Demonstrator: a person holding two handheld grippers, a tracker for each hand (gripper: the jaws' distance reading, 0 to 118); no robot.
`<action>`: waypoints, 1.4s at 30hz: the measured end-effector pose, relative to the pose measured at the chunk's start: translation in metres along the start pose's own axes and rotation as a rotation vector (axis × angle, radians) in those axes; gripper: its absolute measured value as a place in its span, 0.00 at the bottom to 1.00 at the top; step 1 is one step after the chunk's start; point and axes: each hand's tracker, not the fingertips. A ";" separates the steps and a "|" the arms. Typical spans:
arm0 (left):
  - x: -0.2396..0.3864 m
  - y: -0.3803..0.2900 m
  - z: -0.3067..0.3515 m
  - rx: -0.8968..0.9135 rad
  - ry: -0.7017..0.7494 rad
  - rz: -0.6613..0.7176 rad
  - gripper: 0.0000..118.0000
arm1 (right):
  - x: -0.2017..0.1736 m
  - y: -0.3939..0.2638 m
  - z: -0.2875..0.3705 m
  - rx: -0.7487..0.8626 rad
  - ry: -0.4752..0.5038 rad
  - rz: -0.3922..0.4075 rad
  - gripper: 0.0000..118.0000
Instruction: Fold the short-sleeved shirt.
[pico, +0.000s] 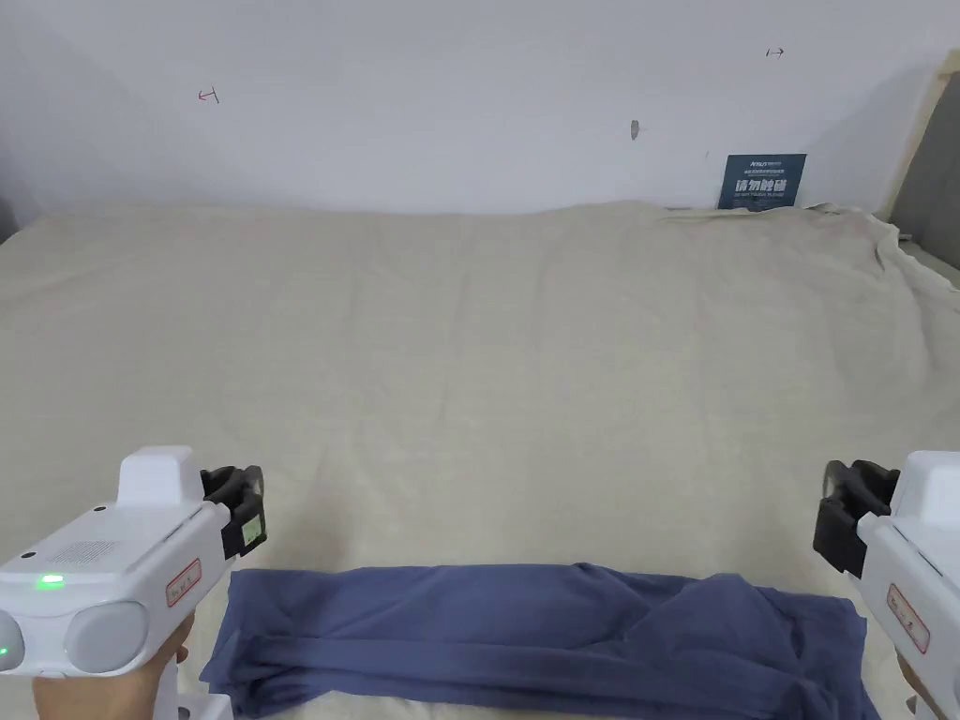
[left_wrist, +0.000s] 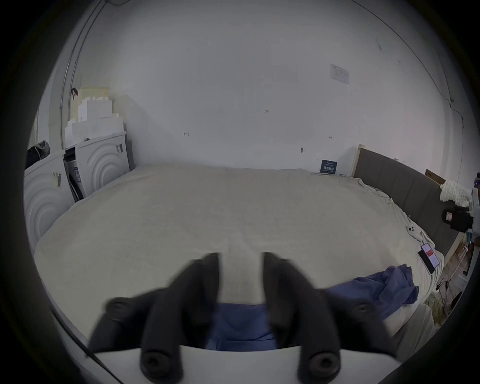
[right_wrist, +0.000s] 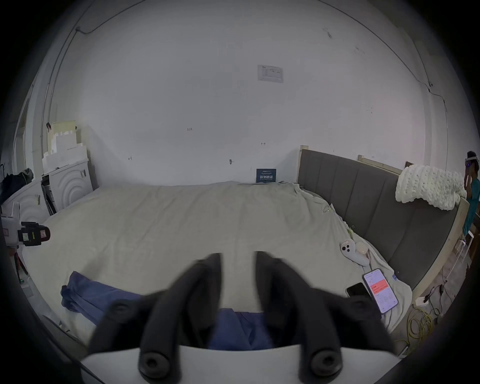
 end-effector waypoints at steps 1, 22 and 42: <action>0.000 0.000 0.000 -0.001 -0.002 0.002 0.00 | -0.001 -0.001 0.001 0.005 -0.002 -0.002 0.04; -0.087 -0.031 -0.072 -0.498 -0.241 0.237 0.00 | -0.005 0.003 -0.004 -0.031 0.043 -0.018 0.00; -0.101 -0.090 -0.126 -0.668 -0.232 0.238 0.31 | 0.003 -0.008 -0.019 -0.105 0.017 -0.007 0.00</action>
